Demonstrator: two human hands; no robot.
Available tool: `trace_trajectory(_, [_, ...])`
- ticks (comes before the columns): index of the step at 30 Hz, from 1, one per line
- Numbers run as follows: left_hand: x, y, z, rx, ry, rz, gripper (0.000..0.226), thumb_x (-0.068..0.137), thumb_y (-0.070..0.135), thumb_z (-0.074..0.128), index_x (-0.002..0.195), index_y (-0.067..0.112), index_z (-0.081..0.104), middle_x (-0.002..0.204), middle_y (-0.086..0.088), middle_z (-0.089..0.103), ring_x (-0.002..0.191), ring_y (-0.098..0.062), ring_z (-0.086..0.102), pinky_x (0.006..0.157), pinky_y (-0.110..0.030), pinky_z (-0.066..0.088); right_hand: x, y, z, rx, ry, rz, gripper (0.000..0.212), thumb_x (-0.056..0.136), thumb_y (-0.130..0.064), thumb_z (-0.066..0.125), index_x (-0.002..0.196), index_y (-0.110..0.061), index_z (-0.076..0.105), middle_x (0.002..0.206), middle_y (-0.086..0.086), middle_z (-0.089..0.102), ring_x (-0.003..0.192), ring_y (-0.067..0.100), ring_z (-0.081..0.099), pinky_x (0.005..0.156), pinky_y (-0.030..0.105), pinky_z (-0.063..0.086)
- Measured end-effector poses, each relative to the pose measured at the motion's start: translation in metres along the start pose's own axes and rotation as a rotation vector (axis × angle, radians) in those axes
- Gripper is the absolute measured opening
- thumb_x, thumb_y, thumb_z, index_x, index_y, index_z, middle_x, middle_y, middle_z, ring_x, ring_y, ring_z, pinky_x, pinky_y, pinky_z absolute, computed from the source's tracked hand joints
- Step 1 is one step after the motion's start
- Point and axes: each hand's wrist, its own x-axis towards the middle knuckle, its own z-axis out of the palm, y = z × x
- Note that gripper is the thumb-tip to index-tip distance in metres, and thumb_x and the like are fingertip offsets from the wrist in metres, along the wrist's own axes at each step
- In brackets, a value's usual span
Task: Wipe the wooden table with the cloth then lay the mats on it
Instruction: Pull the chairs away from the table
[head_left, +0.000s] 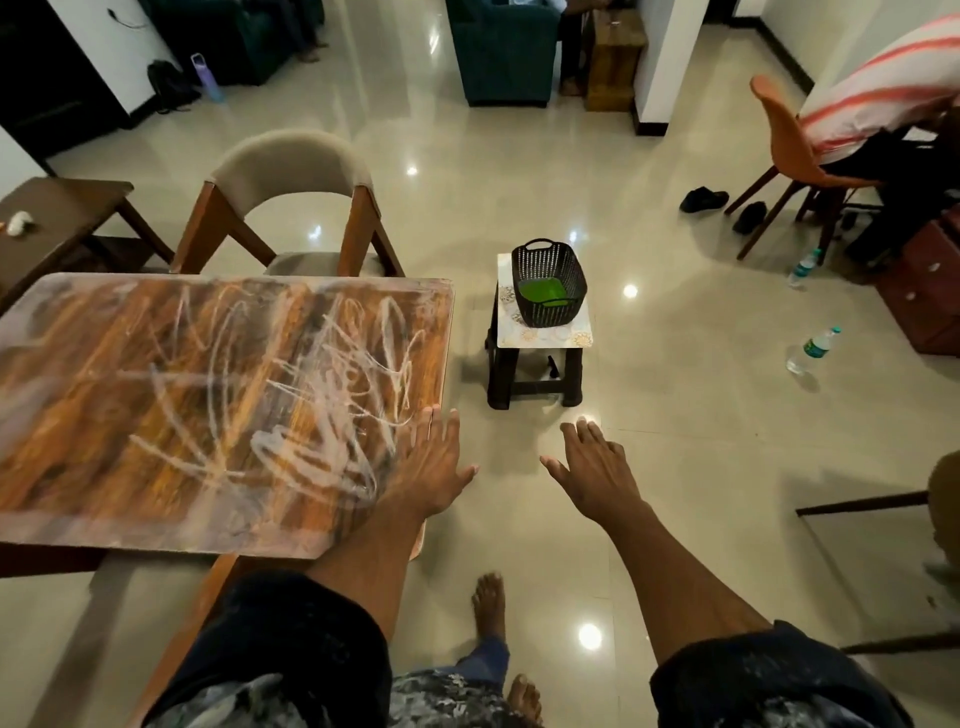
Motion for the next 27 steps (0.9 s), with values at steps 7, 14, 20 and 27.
trace_trajectory(7, [0.085,0.043,-0.021,-0.006,0.002,0.092,0.090,0.110,0.055,0.039,0.169,0.011,-0.012,0.176,-0.018,-0.015,0.164,-0.033,-0.015,0.133,-0.053,-0.001,0.055,0.048,-0.019,-0.023,-0.027,0.062,0.062,0.110,-0.055,0.035,0.155,-0.012,0.037,0.160,0.014,0.042,0.153,0.031,0.035,0.114,0.046,0.041])
trace_trajectory(14, [0.153,0.075,-0.051,-0.015,0.025,0.178,0.092,0.109,0.054,0.044,0.168,0.010,-0.011,0.176,-0.019,-0.013,0.164,-0.033,-0.014,0.131,-0.055,-0.002,0.105,0.080,-0.052,-0.042,0.030,0.115,0.058,0.110,-0.053,0.040,0.149,-0.010,0.043,0.148,0.012,0.049,0.143,0.031,0.043,0.106,0.047,0.045])
trace_trajectory(20, [0.181,0.075,-0.050,-0.008,-0.024,0.171,0.090,0.111,0.053,0.040,0.168,0.009,-0.014,0.175,-0.020,-0.016,0.163,-0.033,-0.017,0.130,-0.053,-0.006,0.131,0.105,-0.049,-0.044,-0.015,0.129,0.062,0.111,-0.055,0.036,0.154,-0.011,0.037,0.156,0.013,0.043,0.150,0.030,0.037,0.111,0.046,0.044])
trace_trajectory(27, [0.260,0.097,-0.081,-0.021,0.033,0.131,0.092,0.108,0.055,0.046,0.169,0.011,-0.007,0.177,-0.018,-0.007,0.164,-0.033,-0.010,0.131,-0.056,0.001,0.211,0.141,-0.067,-0.049,-0.029,0.083,0.059,0.111,-0.055,0.037,0.151,-0.011,0.040,0.158,0.015,0.043,0.151,0.031,0.037,0.111,0.047,0.042])
